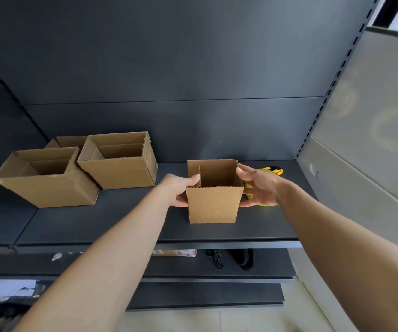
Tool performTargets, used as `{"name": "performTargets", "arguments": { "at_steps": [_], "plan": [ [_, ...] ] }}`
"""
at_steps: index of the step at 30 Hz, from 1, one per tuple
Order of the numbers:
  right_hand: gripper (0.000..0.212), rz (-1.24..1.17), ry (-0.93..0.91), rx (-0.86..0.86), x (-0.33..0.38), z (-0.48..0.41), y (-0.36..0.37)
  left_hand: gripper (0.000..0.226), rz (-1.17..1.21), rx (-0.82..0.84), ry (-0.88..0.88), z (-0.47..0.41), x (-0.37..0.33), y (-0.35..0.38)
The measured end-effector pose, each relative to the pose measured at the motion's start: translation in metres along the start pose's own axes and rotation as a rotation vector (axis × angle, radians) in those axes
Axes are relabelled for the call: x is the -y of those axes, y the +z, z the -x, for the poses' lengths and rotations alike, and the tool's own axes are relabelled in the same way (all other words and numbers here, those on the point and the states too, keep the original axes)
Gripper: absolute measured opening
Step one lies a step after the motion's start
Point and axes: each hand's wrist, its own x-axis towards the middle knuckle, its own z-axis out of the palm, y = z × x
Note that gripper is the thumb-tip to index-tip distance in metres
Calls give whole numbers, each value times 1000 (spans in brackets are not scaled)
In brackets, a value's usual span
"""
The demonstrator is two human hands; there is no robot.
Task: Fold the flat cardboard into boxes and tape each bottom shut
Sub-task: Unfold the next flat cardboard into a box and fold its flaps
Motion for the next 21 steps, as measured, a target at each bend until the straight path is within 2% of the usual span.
{"name": "performTargets", "arguments": {
  "at_steps": [10,14,21],
  "plan": [
    [35,-103,-10,105,-6,2,-8,60,-30,-44,20,-9,1,4],
    [28,-68,3,71,-2,-1,-7,59,-45,-42,21,-9,0,3],
    [32,-46,46,11,4,-2,-5,53,-94,-32,61,-7,-2,5]
  ]
}}
